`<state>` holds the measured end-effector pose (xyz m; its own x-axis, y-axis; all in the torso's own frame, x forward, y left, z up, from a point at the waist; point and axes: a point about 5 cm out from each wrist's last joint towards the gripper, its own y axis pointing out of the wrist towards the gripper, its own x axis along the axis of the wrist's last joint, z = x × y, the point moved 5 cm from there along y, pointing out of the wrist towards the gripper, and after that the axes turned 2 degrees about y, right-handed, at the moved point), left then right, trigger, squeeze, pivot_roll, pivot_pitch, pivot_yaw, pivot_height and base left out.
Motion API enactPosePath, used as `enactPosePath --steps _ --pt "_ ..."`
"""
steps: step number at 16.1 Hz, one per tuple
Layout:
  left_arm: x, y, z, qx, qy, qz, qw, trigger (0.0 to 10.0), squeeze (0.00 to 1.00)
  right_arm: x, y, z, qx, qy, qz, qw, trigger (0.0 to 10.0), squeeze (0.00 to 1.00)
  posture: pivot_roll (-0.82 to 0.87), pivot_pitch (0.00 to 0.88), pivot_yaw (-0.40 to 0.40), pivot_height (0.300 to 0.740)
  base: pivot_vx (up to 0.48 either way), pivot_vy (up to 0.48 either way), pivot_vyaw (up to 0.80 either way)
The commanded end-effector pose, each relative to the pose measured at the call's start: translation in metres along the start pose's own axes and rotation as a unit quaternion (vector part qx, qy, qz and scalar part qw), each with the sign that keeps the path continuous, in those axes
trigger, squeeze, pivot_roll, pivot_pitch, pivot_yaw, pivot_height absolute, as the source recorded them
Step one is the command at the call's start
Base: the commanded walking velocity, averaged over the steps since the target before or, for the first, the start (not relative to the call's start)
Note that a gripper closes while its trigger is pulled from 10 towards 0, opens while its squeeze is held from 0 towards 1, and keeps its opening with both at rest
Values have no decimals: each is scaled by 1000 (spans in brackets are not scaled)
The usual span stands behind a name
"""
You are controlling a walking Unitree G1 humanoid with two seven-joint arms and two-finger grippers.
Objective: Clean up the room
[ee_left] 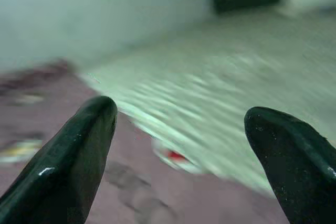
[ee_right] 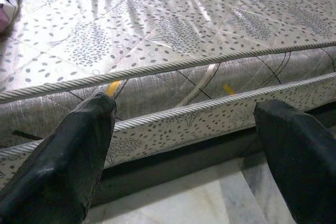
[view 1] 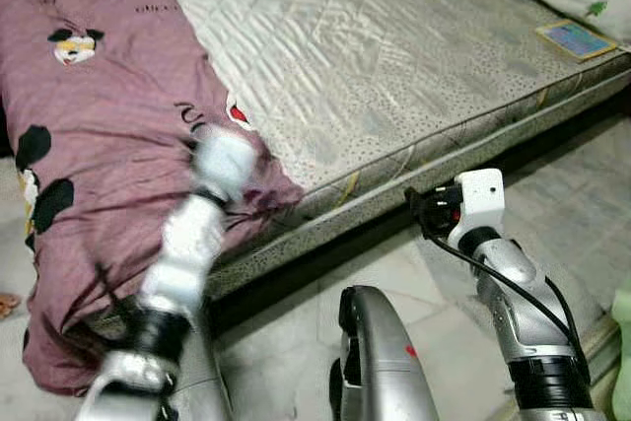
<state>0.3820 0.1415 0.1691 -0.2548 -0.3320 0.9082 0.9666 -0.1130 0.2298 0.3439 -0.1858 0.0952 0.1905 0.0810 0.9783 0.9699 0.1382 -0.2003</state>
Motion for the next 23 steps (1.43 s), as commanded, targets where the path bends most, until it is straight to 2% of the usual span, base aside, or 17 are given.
enactPosePath --steps 1,2,3,4,6,7,9,11,12,13,14,16,17,19,20,22,23 --pt "-6 0 27 66 -12 18 998 10000 0 -1 -1 -5 -11 2 -2 1000 10000 0 -117 66 -34 536 0 0 0" --pt "-36 -3 53 118 -27 96 988 10000 0 0 -5 -9 -19 3 -4 1000 10000 0 -133 74 -35 536 0 0 0" --pt "-49 -5 58 128 -48 127 982 10000 0 1 -8 -11 -23 3 -5 1000 10000 0 -136 77 -35 536 0 0 0" --pt "-56 -6 56 111 -60 142 982 10000 0 4 -15 -14 -25 4 -7 1000 10000 0 -158 101 -37 536 0 0 0" --pt "-62 -6 53 91 -53 157 982 10000 0 5 -30 -21 -31 2 -6 999 10000 0 -178 142 -43 536 0 0 0" --pt "-63 -5 54 95 -58 160 981 10000 0 4 -34 -23 -33 -3 -2 999 10000 0 -182 149 -44 536 0 0 0" --pt "-74 0 57 104 -59 189 975 10000 0 -7 -57 -40 -46 -25 28 998 10000 0 -223 213 -59 536 0 0 0" --pt "-89 -3 59 116 -55 225 966 10000 0 -5 -73 -49 -54 -38 41 997 10000 0 -265 252 -75 536 0 0 0" --pt "-95 -6 65 129 -50 236 962 10000 0 -5 -78 -52 -56 -44 46 996 10000 0 -280 263 -82 536 0 0 0" --pt "-108 -12 75 152 -42 265 951 10000 0 -4 -85 -59 -61 -53 55 995 10000 0 -304 278 -95 536 0 0 0" --pt "-116 -14 74 142 -32 286 947 10000 0 -3 -89 -63 -64 -59 59 995 10000 0 -310 282 -99 536 0 0 0" --pt "-119 -8 40 52 -46 301 951 10000 0 -2 -93 -65 -65 -62 65 994 10000 0 -320 288 -106 536 0 0 0" --pt "-113 -1 18 9 -62 292 954 10000 0 -1 -94 -66 -65 -63 67 994 10000 0 -318 287 -106 536 0 0 0" --pt "-101 7 -21 -63 -60 271 959 10000 0 -1 -93 -62 -61 -61 71 994 10000 0 -317 281 -106 536 0 0 0" --pt "-99 5 -40 -102 -57 271 955 10000 0 -1 -92 -60 -59 -60 70 994 10000 0 -315 277 -106 536 0 0 0" --pt "-102 -3 -65 -162 -45 277 946 10000 0 -2 -89 -58 -57 -59 70 994 10000 0 -306 265 -105 536 0 0 0" --pt "-107 -15 -83 -203 -43 291 934 10000 0 -2 -86 -57 -54 -57 67 995 10000 0 -300 256 -104 536 0 0 0"
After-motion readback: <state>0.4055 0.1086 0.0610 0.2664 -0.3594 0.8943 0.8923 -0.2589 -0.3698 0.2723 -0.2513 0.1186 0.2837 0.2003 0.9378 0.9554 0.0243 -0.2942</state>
